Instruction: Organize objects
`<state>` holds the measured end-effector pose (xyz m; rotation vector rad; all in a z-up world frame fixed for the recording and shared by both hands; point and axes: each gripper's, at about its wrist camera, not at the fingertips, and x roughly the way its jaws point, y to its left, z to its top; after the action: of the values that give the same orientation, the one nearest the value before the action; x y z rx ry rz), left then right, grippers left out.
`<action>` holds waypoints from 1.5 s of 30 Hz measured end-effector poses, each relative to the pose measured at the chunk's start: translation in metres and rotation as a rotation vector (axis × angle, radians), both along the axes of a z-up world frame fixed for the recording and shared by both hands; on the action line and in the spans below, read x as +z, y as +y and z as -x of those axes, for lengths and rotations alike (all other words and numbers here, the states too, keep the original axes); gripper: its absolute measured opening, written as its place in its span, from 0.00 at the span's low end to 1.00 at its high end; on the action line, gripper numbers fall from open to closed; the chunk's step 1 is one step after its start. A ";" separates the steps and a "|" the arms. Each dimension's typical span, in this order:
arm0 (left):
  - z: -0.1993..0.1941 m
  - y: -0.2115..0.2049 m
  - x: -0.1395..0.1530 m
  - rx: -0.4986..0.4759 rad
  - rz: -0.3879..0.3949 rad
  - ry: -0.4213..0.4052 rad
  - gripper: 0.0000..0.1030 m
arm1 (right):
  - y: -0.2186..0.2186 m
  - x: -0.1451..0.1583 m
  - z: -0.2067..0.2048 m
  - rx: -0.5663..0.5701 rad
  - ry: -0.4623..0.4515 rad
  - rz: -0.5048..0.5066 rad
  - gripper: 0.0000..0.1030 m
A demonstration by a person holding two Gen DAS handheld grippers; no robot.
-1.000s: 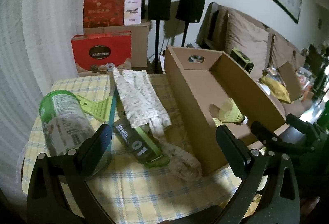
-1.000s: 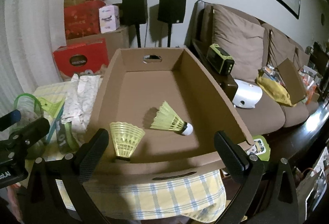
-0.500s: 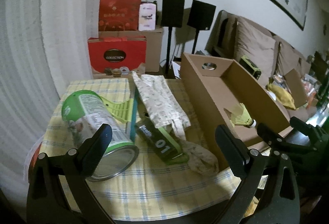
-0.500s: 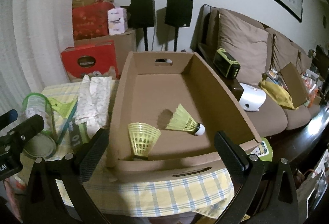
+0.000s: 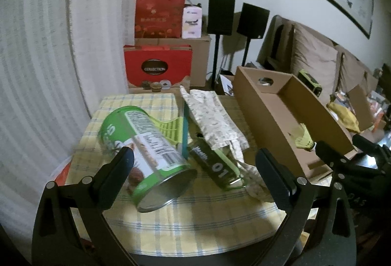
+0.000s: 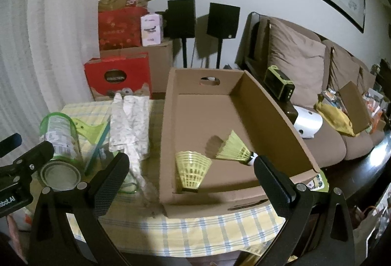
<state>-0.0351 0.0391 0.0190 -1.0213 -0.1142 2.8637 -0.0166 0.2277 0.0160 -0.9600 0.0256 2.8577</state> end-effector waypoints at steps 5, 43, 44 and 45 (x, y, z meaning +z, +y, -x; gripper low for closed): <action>-0.002 -0.010 -0.001 0.019 0.008 0.001 0.97 | -0.008 0.002 0.000 0.016 0.003 -0.005 1.00; 0.018 -0.099 -0.035 0.150 -0.078 -0.109 0.97 | -0.066 -0.014 0.035 0.237 -0.060 0.055 0.94; 0.019 -0.101 -0.037 0.153 -0.083 -0.112 0.97 | -0.068 -0.014 0.036 0.242 -0.062 0.056 0.93; 0.021 -0.103 -0.038 0.156 -0.088 -0.116 0.97 | -0.070 -0.014 0.037 0.250 -0.065 0.058 0.92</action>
<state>-0.0558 -0.0642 -0.0193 -1.2113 -0.3407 2.9034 -0.0541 0.1579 0.0016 -1.1425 -0.0189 3.0632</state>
